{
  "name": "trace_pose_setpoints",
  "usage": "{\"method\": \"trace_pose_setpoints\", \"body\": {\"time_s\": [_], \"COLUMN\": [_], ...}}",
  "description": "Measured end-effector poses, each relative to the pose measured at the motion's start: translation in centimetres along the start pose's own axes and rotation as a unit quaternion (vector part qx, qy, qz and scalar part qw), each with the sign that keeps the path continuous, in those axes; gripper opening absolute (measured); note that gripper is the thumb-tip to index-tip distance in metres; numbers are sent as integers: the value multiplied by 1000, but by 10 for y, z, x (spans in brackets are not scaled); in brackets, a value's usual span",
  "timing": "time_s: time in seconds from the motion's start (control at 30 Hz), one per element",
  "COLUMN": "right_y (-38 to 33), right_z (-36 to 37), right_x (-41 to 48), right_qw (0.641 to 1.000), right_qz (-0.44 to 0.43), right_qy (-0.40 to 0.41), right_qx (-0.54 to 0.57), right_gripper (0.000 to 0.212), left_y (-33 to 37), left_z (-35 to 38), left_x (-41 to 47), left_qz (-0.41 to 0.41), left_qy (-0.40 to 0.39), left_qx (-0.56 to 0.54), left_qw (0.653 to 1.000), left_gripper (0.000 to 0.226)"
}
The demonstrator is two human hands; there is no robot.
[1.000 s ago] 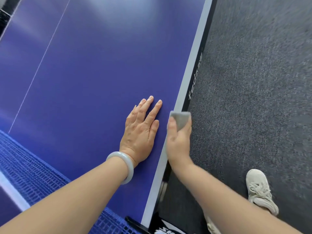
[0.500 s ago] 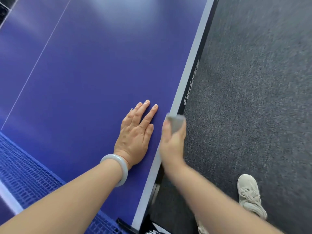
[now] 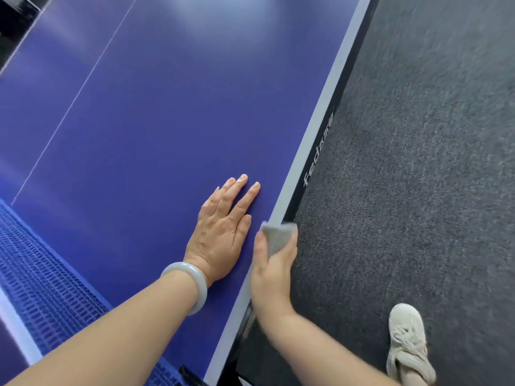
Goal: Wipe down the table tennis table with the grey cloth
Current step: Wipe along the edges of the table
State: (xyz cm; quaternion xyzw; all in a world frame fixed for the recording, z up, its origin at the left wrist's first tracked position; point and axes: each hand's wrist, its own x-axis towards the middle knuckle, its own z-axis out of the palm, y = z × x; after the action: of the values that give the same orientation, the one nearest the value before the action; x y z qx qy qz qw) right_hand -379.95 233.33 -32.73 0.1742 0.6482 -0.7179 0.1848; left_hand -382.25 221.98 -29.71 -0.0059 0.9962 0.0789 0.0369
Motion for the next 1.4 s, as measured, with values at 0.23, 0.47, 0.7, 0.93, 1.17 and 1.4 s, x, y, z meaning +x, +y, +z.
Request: {"method": "trace_pose_setpoints", "body": {"time_s": [0.23,0.47,0.7,0.93,1.17,1.4], "right_y": [-56,-60,-64,-102,-120,-58], "right_z": [-14,-23,-26,-27,-31,-28], "right_x": [130,124,119,190,236,114], "right_qw": [1000,998,998,1000,999,998], "right_qz": [-17,-3,-11,9,-8,-2], "right_qy": [9,-37,-46,-1,36,-62], "right_qx": [-9,-44,-43,-26,32,10], "right_gripper": [79,80,81,81,69,88], "left_y": [3,28,52,45,44,46], "left_z": [-2,-22,-6,-1,0,-1], "left_x": [0,56,148,150,151,151], "left_qz": [-4,-13,-53,-40,-38,-47], "left_qy": [-6,19,27,33,36,39], "left_qx": [2,0,-13,-16,-13,-21], "left_qw": [1000,1000,998,999,999,998], "left_gripper": [51,38,50,56,56,55]}}
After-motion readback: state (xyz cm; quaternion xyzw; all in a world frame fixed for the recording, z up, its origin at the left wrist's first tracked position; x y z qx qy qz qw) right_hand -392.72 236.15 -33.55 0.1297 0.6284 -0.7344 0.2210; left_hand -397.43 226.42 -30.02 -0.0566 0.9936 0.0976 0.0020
